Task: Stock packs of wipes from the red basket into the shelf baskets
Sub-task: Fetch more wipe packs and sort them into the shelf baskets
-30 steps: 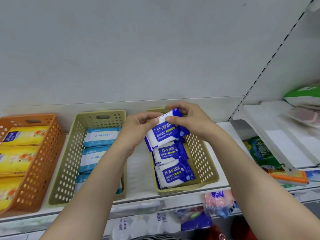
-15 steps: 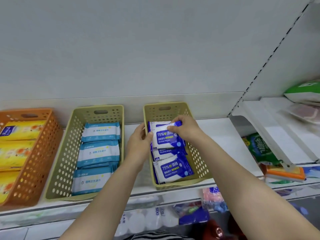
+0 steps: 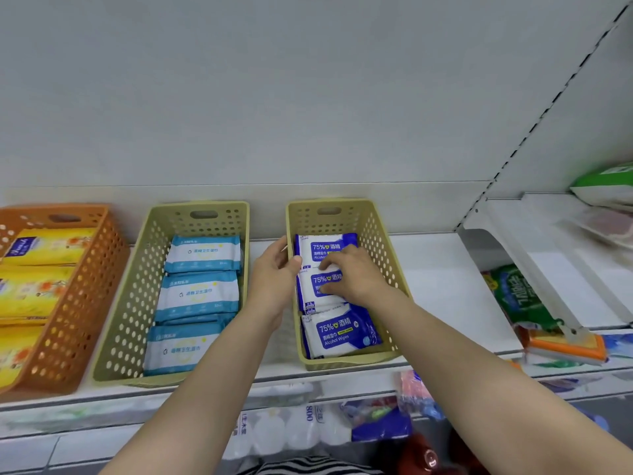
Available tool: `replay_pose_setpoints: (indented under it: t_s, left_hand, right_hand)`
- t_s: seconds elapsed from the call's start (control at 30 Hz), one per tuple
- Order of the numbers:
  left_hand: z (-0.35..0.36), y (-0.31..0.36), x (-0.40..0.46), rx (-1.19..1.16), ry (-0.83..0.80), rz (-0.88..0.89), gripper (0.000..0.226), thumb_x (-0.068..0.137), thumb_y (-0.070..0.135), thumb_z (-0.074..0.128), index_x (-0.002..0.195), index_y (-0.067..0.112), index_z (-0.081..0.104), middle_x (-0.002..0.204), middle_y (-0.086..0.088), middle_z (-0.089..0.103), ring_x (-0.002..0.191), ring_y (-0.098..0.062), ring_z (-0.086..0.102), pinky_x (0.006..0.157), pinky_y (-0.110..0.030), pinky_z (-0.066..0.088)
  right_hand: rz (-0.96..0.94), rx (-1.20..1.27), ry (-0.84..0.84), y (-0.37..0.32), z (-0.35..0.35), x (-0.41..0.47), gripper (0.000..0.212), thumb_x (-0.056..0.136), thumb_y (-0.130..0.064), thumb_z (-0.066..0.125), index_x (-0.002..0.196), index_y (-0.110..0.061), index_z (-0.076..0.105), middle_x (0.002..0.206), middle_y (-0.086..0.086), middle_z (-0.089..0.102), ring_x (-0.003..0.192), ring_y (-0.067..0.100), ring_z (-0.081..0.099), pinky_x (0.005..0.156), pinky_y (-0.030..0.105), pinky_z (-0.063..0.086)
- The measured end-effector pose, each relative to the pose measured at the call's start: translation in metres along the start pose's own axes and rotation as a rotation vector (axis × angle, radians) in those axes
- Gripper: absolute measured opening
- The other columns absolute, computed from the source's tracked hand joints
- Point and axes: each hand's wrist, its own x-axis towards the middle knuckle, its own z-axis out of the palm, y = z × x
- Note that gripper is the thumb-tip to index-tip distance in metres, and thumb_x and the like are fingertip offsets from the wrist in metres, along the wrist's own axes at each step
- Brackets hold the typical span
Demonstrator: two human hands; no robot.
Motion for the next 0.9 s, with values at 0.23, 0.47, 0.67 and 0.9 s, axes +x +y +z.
replay_pose_setpoints:
  t_s: [0.23,0.47,0.67,0.9]
  left_hand:
    - [-0.004,-0.002,0.001,0.013,-0.033,-0.001,0.034,0.100,0.005,0.054,0.124,0.028,0.057,0.111,0.007,0.069,0.090,0.001,0.069,0.066,-0.017,0.055]
    - [-0.006,-0.001,0.003,-0.004,-0.043,-0.004,0.032,0.098,0.007,0.058,0.116,0.033,0.054,0.107,0.009,0.066,0.100,-0.007,0.065,0.075,-0.029,0.057]
    - [-0.008,-0.004,0.006,0.013,-0.042,-0.010,0.040,0.098,0.012,0.059,0.134,0.026,0.053,0.121,0.000,0.065,0.109,-0.013,0.064,0.074,-0.029,0.058]
    - [-0.008,-0.009,0.010,0.016,-0.040,-0.016,0.040,0.097,0.009,0.060,0.131,0.030,0.056,0.125,0.002,0.067,0.110,-0.014,0.066,0.089,-0.042,0.059]
  right_hand:
    - [0.108,0.079,-0.023,-0.006,-0.012,-0.014,0.059,0.072,-0.043,0.085,0.118,-0.023,0.053,0.124,0.002,0.051,0.114,0.020,0.051,0.093,0.033,0.046]
    - [0.141,-0.036,-0.311,-0.010,-0.008,-0.036,0.038,0.081,-0.046,0.077,0.109,-0.021,0.071,0.120,-0.001,0.066,0.107,0.016,0.060,0.088,0.032,0.055]
    - [0.218,0.022,-0.256,-0.010,-0.006,-0.039,0.039,0.080,-0.048,0.078,0.108,-0.021,0.071,0.114,-0.002,0.067,0.101,0.014,0.061,0.083,0.031,0.055]
    - [0.062,-0.017,0.003,-0.013,0.004,0.003,0.076,0.097,-0.062,0.042,0.159,-0.033,0.009,0.167,0.004,-0.003,0.153,0.023,-0.008,0.124,0.045,0.010]
